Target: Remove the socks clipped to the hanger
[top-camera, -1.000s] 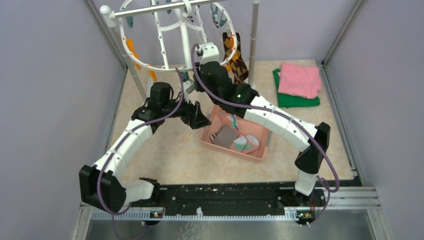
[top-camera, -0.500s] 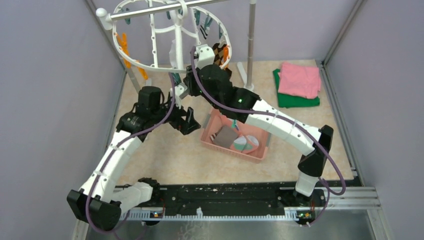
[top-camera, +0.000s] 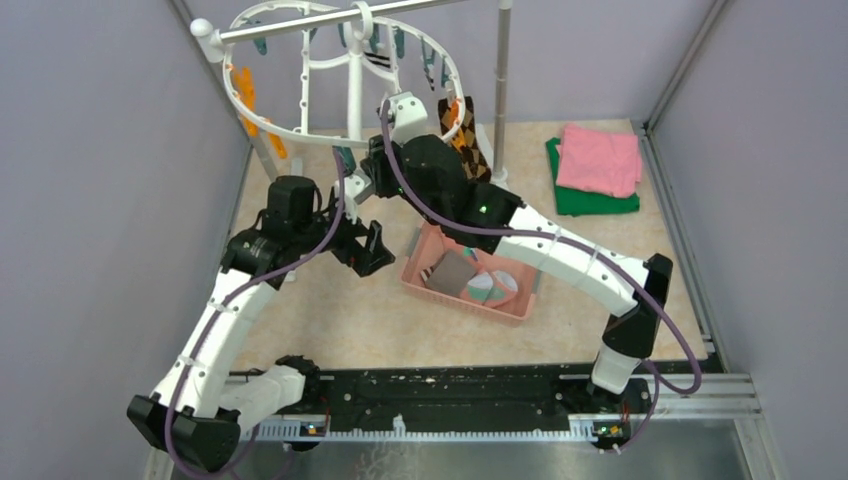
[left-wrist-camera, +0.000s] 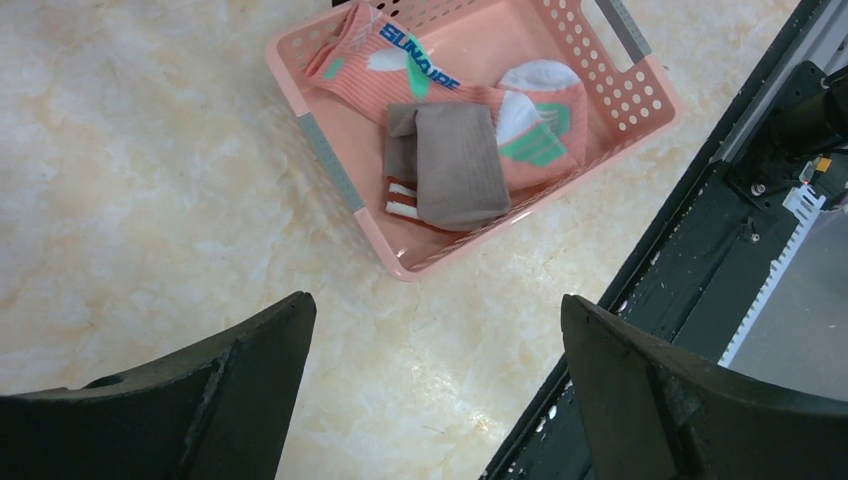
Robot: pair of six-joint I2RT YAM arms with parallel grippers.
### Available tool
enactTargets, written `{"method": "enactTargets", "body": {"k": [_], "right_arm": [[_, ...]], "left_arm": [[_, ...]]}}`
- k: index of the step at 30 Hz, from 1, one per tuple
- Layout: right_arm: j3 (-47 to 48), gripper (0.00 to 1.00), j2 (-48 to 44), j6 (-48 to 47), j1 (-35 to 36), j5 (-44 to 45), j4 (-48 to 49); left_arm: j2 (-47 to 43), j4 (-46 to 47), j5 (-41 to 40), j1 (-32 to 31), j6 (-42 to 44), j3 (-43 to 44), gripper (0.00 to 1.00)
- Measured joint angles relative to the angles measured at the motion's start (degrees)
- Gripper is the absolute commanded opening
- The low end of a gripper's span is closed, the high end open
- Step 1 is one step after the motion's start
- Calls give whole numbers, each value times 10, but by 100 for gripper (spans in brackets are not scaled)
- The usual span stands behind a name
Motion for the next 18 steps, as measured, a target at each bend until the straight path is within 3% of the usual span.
{"method": "enactTargets", "body": {"k": [8,12,18], "right_arm": [[-1,60,-20,7,-6,-16,38],[-35,72,-32,12,-16,-36,42],[-108,80,-82,25,-29,-82,21]], "left_arm": [[-25,-64,18,-23,58,59,99],[-53,-57,-7,-34,66,65,99],[-24,-30,-69,-31,51,111,99]]}}
